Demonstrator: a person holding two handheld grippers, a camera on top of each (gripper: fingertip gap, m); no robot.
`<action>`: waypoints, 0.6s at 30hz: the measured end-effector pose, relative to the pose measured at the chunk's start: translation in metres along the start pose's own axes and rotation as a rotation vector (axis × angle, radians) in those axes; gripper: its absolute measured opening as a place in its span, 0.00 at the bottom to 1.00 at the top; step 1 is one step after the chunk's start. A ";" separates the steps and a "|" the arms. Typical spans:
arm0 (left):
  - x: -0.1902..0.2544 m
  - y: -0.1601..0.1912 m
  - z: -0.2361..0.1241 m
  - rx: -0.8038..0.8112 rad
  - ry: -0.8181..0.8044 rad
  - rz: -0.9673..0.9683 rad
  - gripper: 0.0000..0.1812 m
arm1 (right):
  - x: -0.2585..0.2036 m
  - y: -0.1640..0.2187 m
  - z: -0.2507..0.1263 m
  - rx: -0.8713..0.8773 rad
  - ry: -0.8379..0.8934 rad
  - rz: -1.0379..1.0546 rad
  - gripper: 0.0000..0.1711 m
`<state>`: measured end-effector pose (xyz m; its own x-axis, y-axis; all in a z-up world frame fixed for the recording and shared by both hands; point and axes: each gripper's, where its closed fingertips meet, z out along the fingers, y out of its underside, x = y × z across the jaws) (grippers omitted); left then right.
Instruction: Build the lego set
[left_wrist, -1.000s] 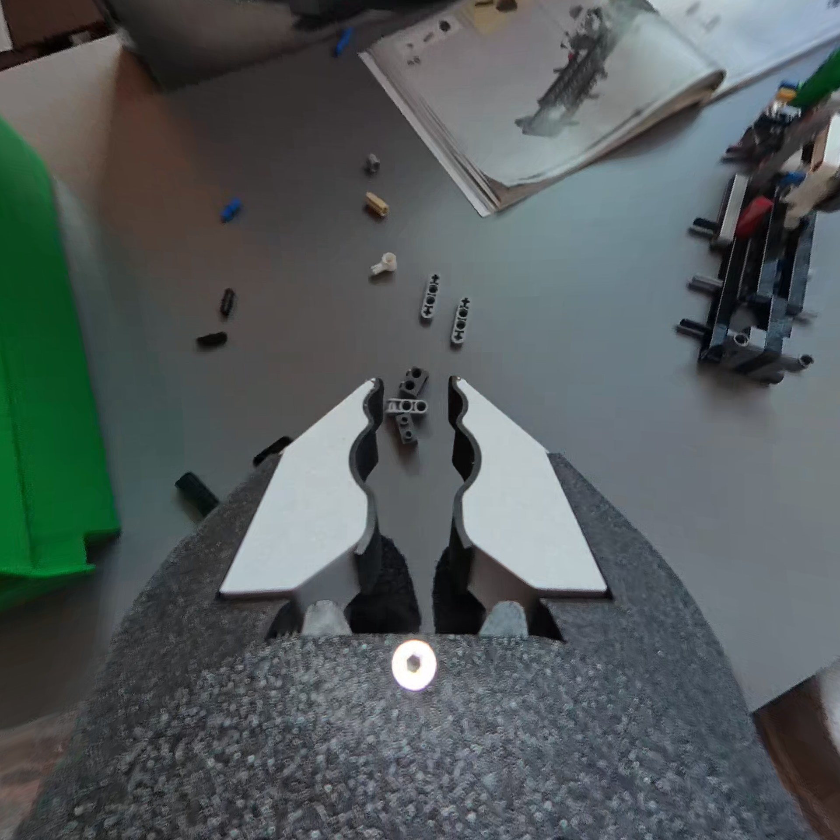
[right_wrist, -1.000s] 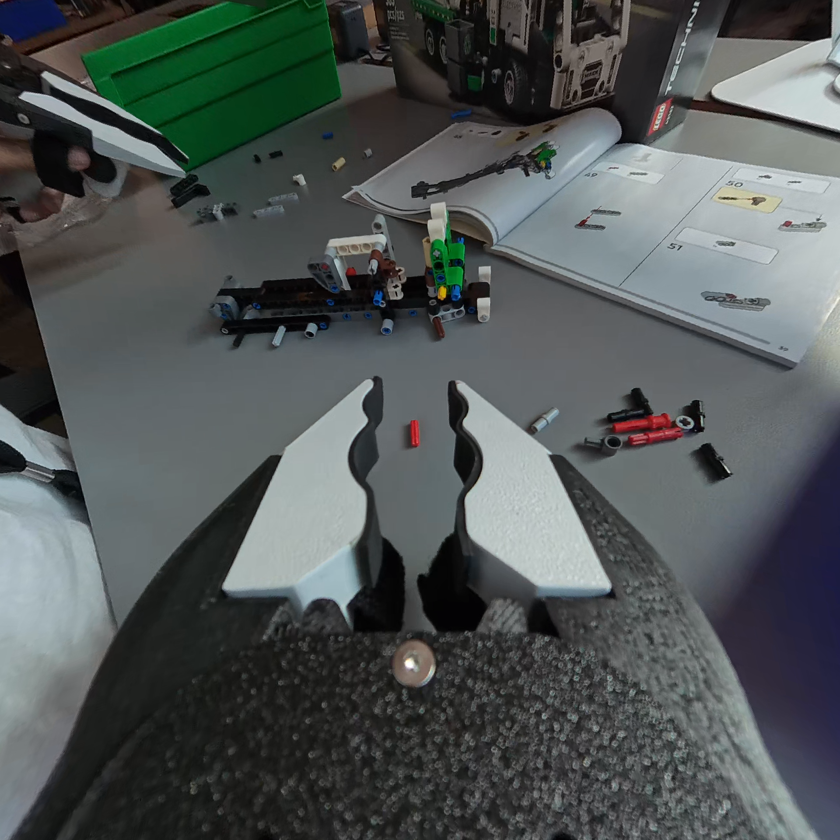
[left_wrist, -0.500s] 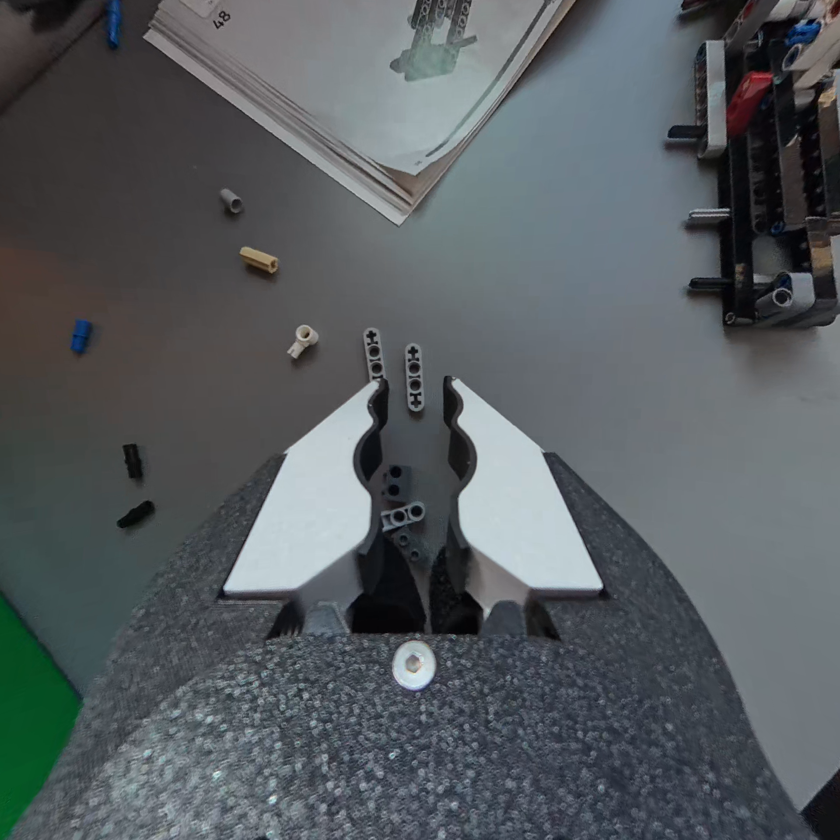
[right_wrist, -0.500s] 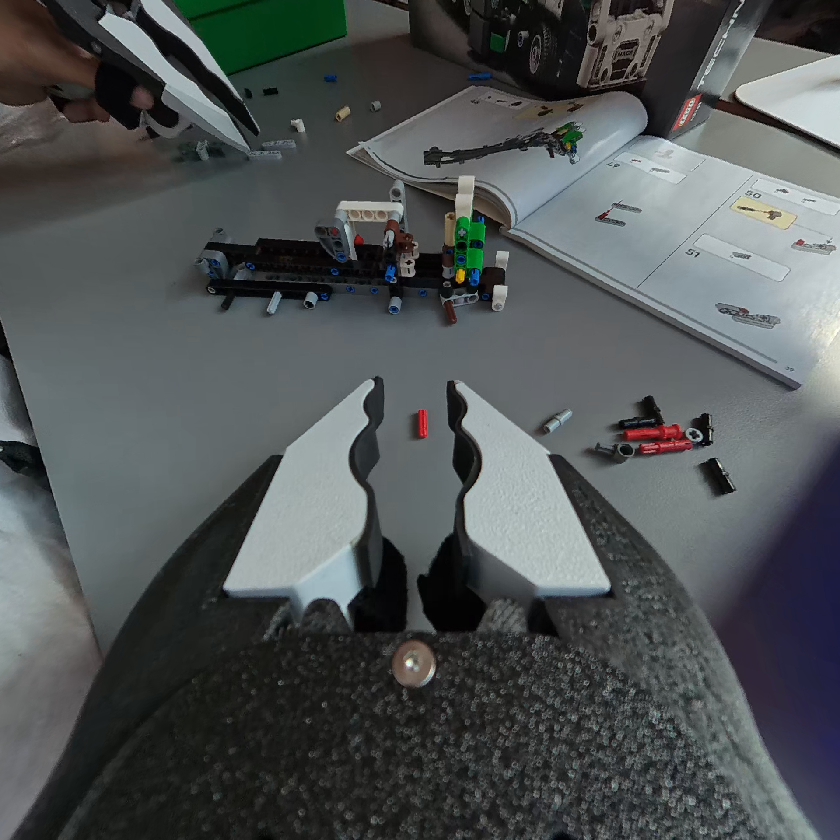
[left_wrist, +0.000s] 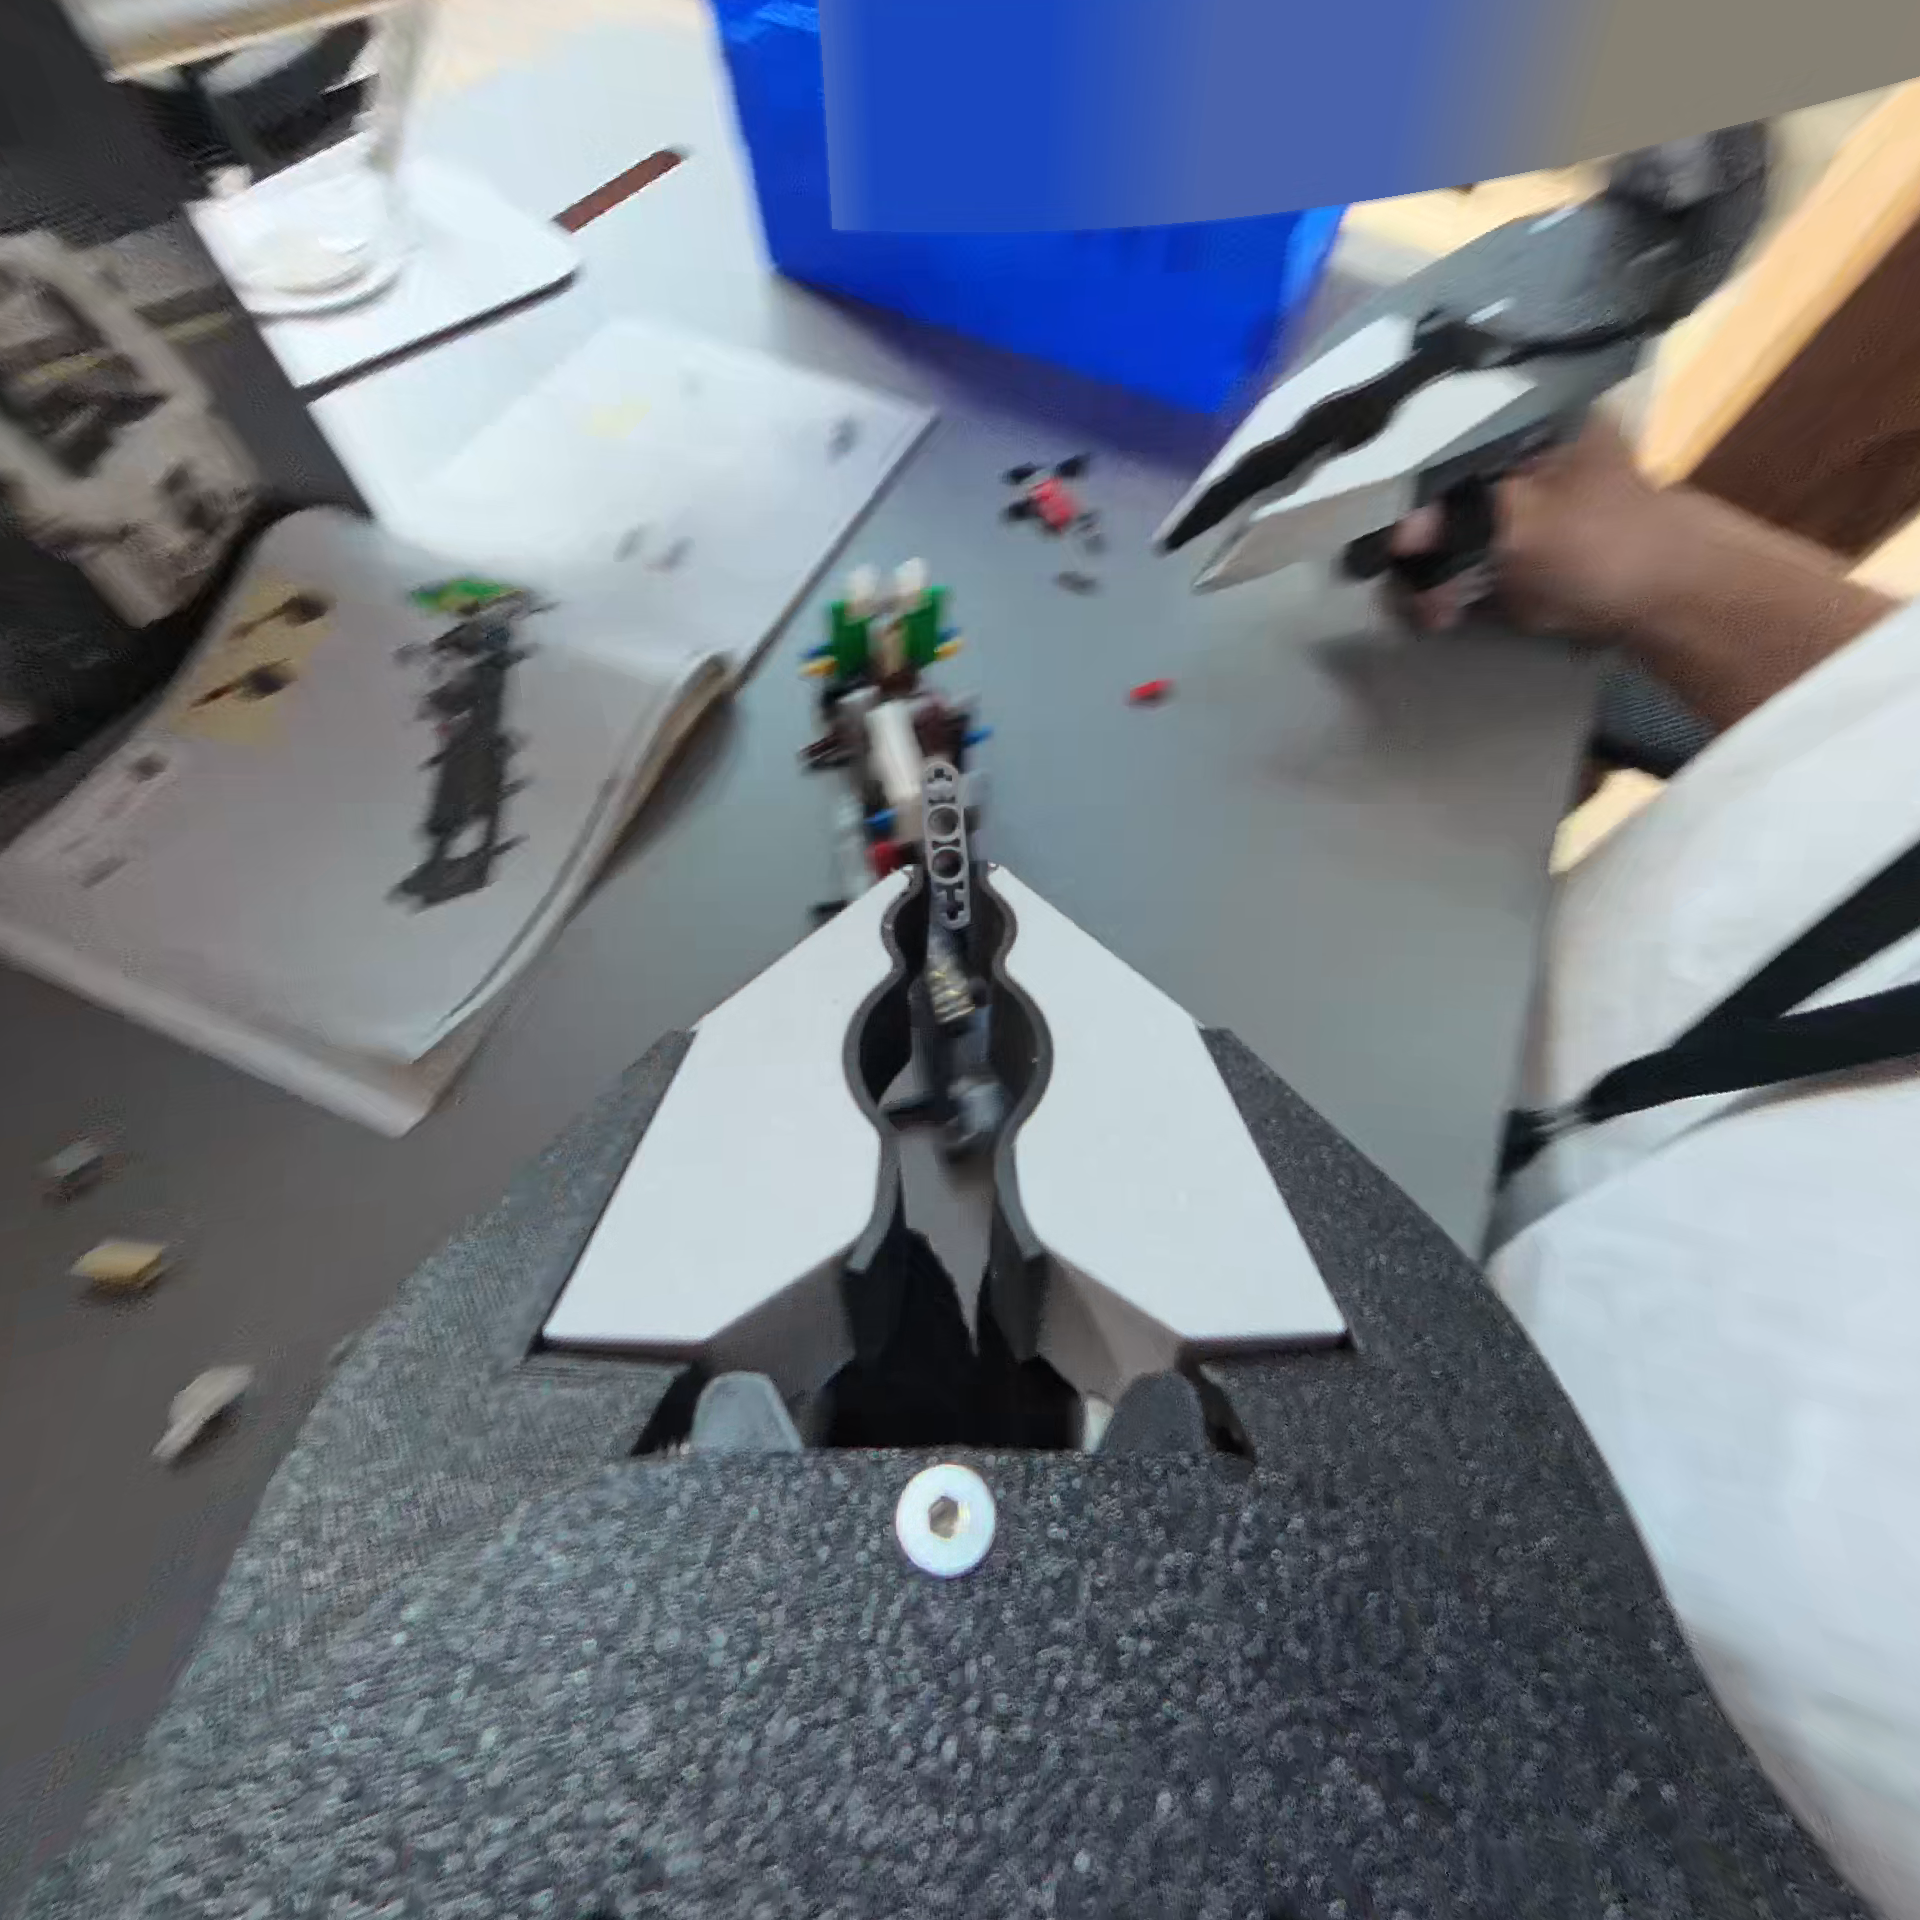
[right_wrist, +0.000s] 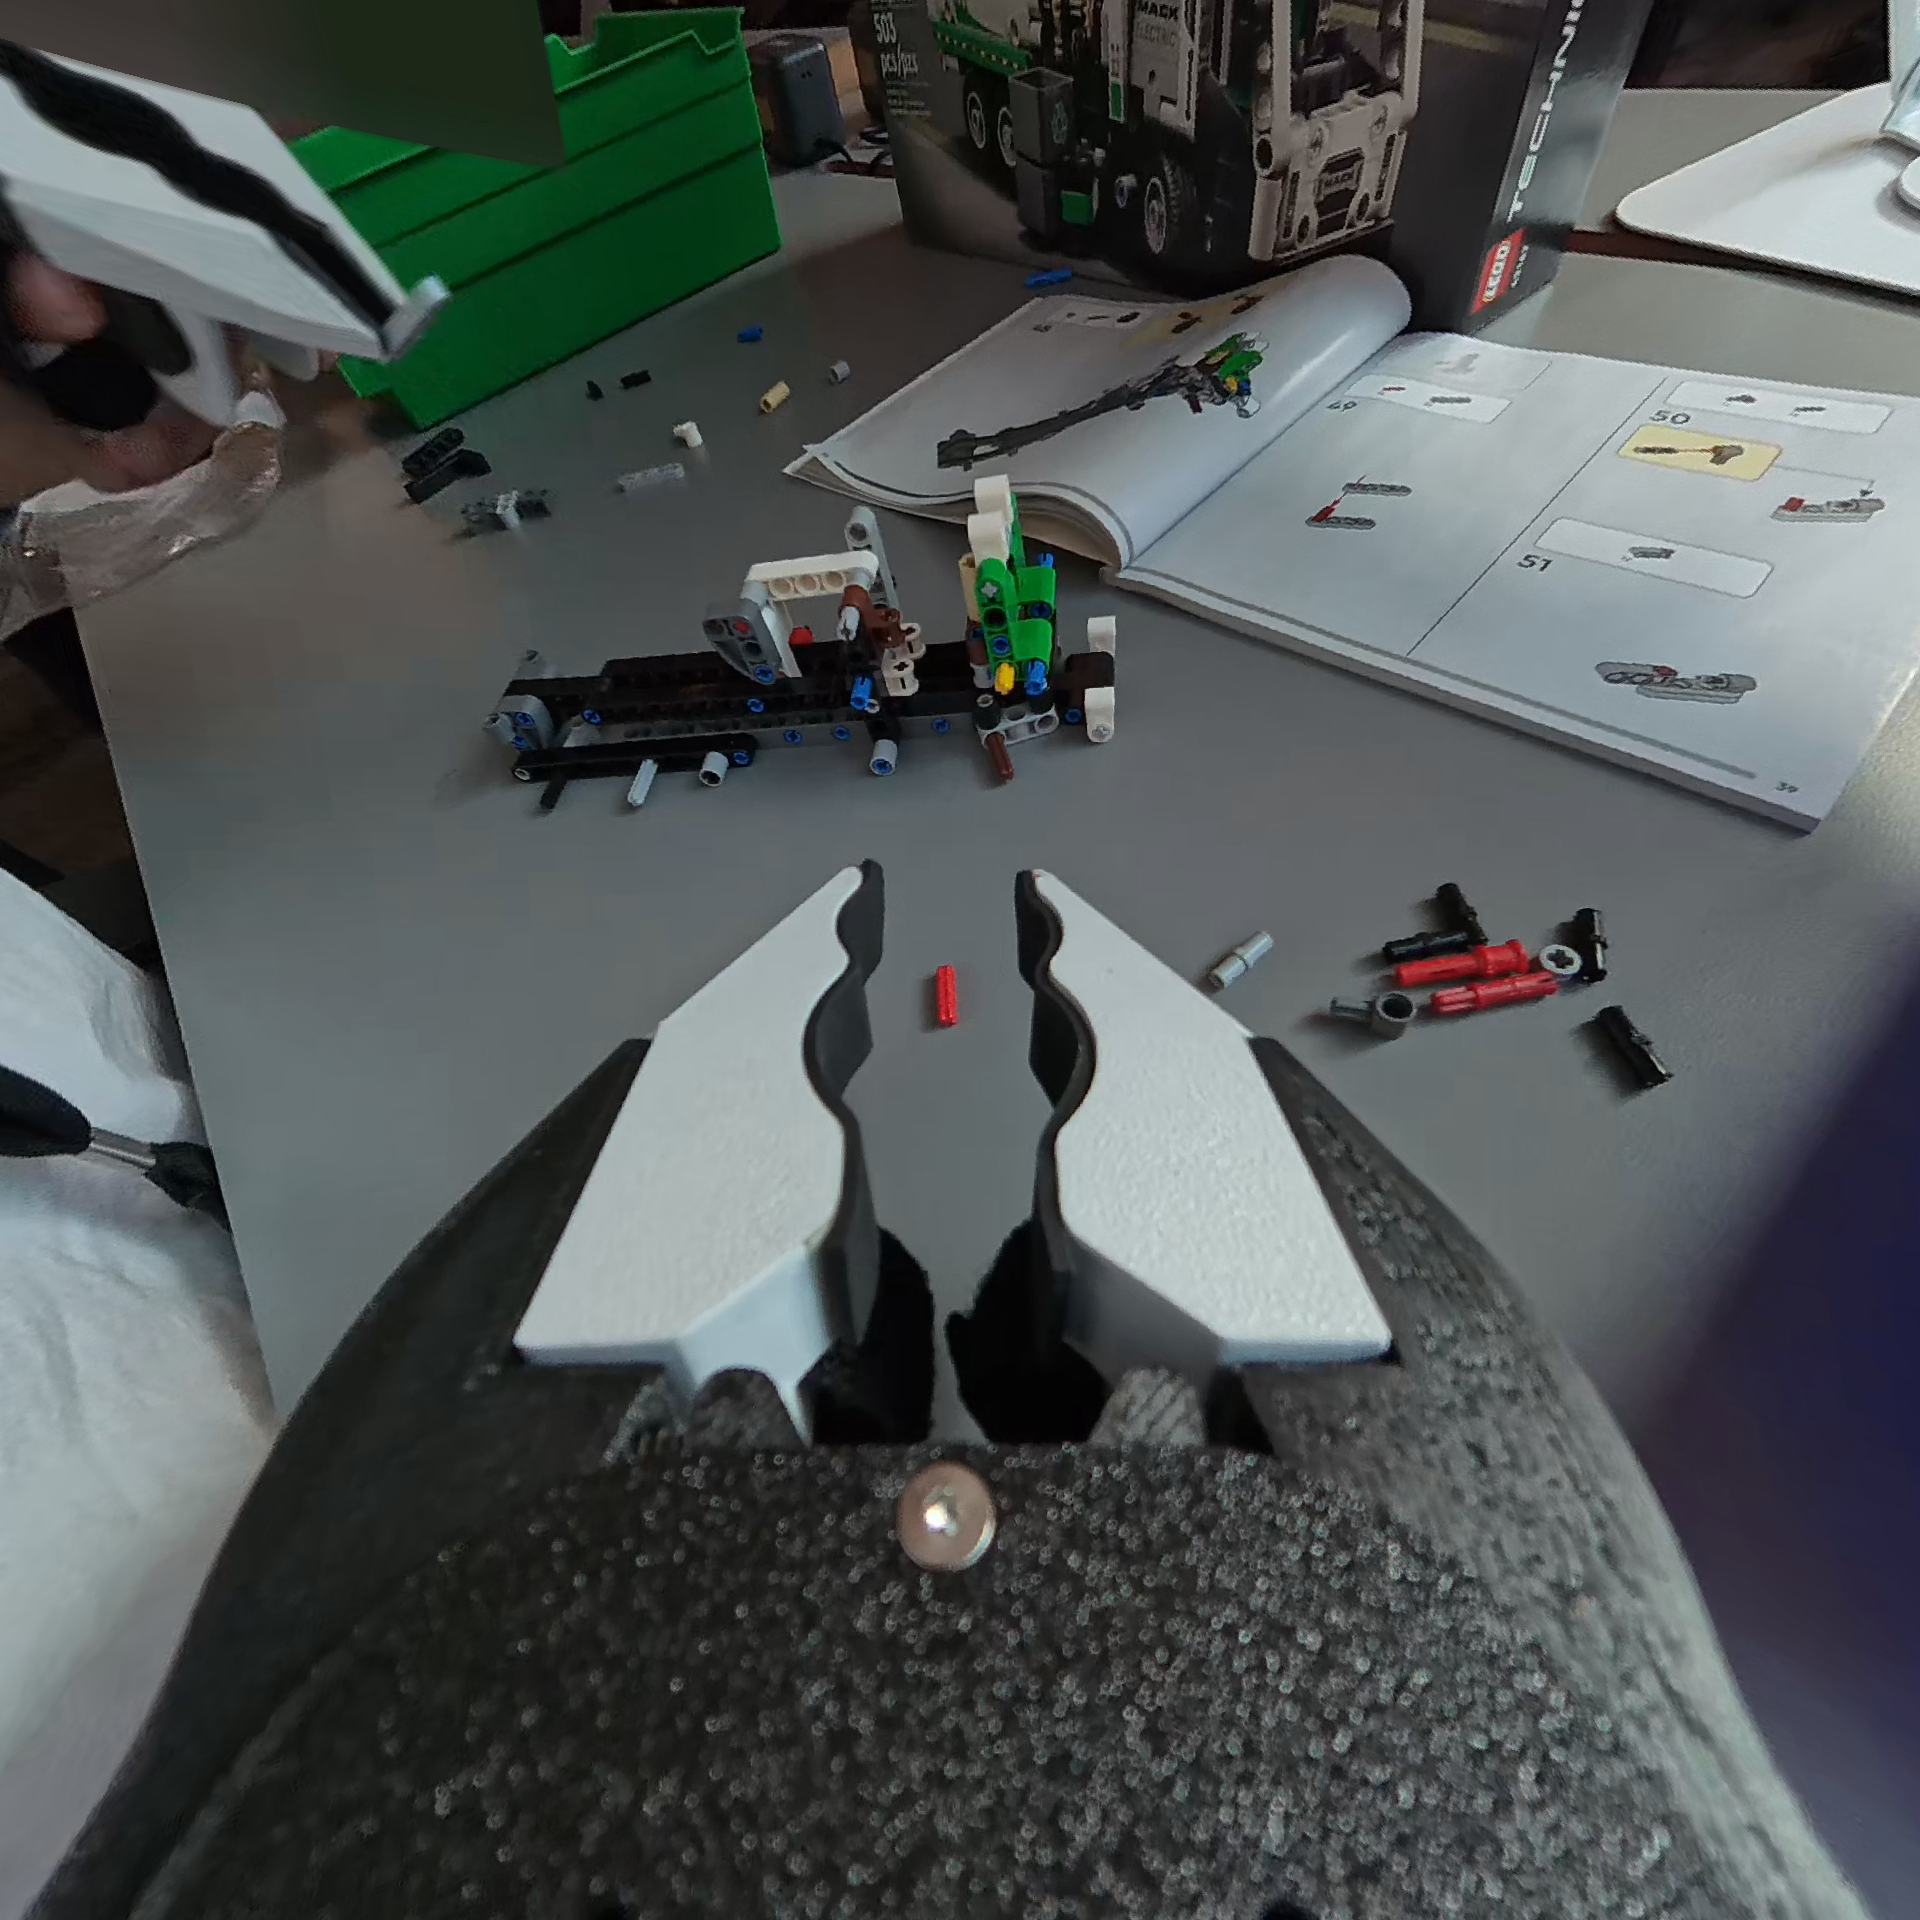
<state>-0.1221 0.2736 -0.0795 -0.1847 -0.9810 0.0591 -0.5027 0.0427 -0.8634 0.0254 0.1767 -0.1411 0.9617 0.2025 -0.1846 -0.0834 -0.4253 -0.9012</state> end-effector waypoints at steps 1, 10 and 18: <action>0.027 -0.008 0.015 -0.006 0.081 -0.021 0.03 | 0.001 -0.001 -0.001 0.008 0.004 0.006 0.14; 0.099 0.037 0.123 -0.269 0.180 0.001 0.03 | 0.004 -0.005 -0.006 0.047 0.010 0.022 0.14; 0.096 0.051 0.143 -0.340 0.129 0.114 0.03 | 0.001 -0.003 -0.003 0.025 0.010 0.005 0.14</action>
<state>-0.0442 0.1547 -0.1896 -0.3497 -0.9354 0.0531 -0.7200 0.2321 -0.6540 0.0279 0.1751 -0.1375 0.9640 0.1913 -0.1848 -0.0943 -0.4040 -0.9099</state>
